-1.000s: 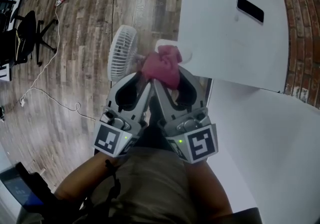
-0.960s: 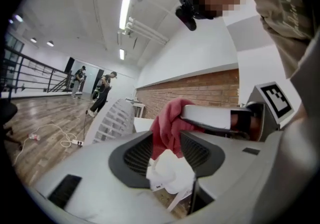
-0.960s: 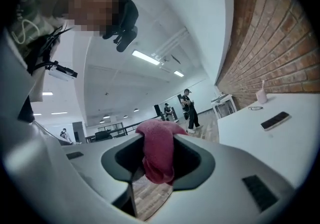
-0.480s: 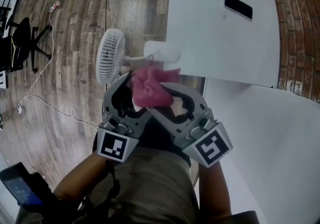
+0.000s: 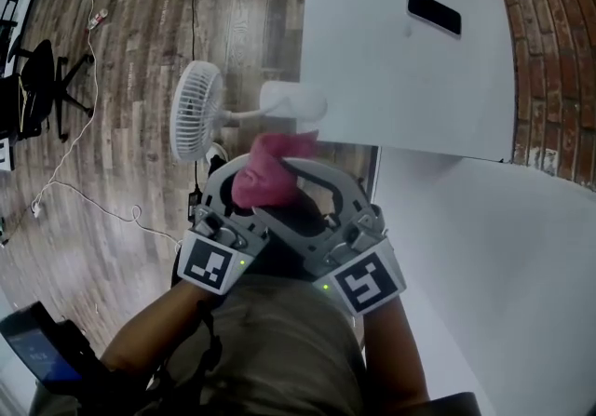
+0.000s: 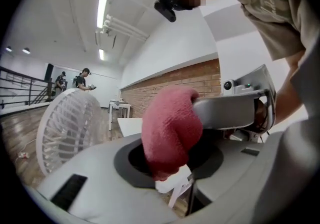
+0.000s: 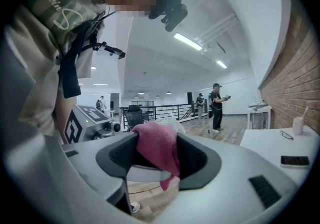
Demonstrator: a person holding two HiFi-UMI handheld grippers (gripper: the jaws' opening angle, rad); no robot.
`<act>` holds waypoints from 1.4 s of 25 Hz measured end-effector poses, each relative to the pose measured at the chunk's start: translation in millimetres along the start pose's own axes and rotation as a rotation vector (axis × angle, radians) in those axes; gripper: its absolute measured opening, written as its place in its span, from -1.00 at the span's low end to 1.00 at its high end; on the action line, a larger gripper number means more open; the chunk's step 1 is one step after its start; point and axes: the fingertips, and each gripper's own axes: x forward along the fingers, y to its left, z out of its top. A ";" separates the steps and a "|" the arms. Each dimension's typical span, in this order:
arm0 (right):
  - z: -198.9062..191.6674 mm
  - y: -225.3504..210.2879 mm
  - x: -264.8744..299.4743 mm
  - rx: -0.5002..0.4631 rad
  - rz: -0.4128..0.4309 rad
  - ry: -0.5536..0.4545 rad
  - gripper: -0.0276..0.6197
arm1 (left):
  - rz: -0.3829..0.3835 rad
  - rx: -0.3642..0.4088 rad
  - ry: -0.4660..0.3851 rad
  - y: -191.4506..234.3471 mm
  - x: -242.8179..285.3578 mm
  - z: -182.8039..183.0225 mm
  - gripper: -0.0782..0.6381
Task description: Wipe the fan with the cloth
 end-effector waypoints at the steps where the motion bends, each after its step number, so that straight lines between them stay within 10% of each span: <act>1: 0.9 -3.1 -2.1 0.016 -0.021 -0.009 -0.10 | 0.010 -0.029 0.016 4.2 -0.9 -6.7 -0.39; 6: 30.8 -27.1 -13.0 0.108 -0.123 -0.168 -0.10 | 0.082 -0.093 0.075 28.0 -5.7 -39.1 -0.40; 18: 20.6 -20.0 1.2 0.080 -0.115 -0.118 -0.22 | 0.281 -0.315 0.094 81.8 -11.0 -87.2 -0.46; 35: 2.8 -32.6 -1.8 0.099 -0.143 -0.055 -0.23 | 0.191 -0.258 0.040 83.2 22.6 -75.6 -0.46</act>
